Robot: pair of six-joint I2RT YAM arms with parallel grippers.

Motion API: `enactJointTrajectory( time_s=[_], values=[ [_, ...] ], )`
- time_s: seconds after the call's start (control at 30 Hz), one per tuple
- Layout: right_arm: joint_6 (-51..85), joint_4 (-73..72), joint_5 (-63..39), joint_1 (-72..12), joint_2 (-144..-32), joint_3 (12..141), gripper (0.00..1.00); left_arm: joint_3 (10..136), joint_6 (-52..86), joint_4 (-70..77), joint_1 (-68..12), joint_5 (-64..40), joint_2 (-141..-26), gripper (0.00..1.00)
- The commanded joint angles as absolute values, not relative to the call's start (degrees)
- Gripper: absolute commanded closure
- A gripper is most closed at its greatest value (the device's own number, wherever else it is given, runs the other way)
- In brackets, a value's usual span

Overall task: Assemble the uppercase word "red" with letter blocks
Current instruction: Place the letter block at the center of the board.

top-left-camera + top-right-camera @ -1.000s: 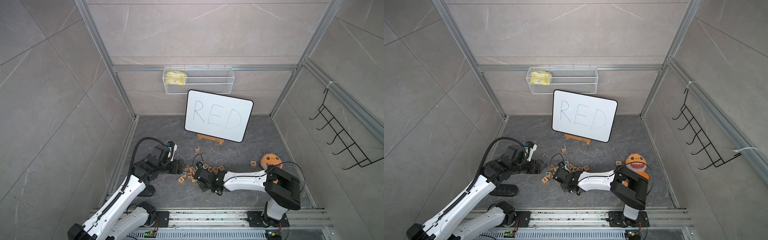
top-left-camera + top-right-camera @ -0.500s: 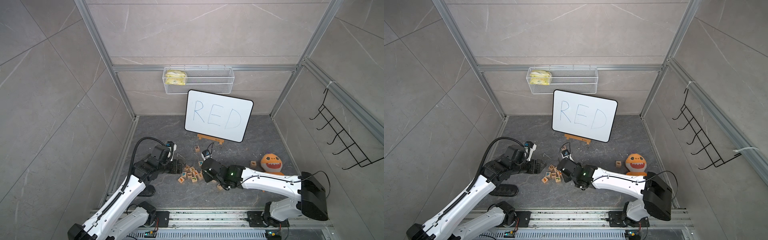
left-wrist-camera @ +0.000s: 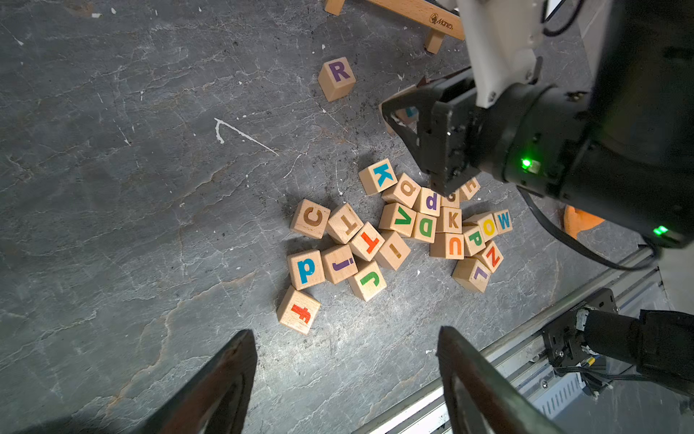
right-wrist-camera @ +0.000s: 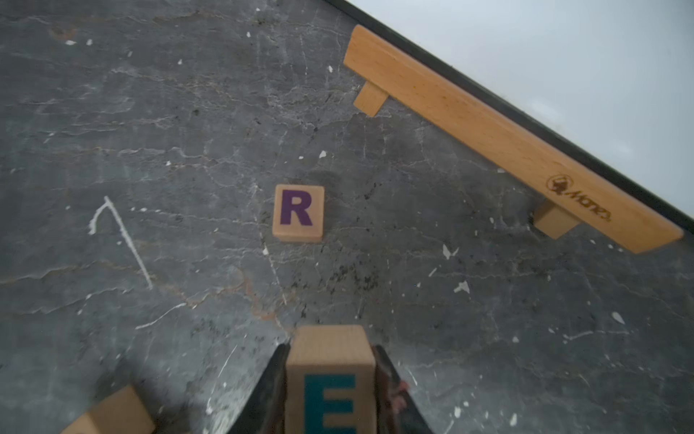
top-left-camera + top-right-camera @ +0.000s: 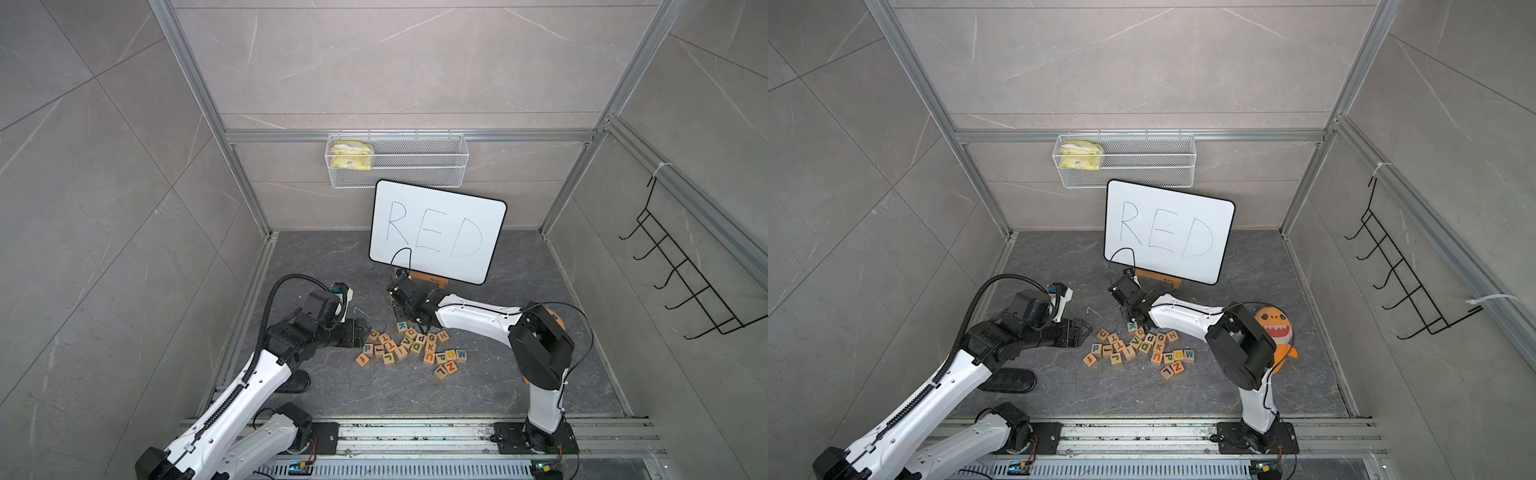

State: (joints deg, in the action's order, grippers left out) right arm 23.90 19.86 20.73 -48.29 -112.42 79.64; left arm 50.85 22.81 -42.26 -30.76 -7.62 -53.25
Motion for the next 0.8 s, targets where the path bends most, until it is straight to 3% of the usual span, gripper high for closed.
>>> enactJointTrajectory(
  time_s=[0.0, 0.77],
  values=[
    [22.92, 19.53, 20.39, -46.72, -115.94, 83.67, 0.82, 51.93, 23.22, -43.08, -31.01, -7.03, -53.16, 0.21],
    [23.33, 19.42, 15.35, -43.52, -125.14, 90.40, 0.82, 52.03, 23.11, -43.11, -31.02, -6.59, -52.87, 0.21]
  ],
)
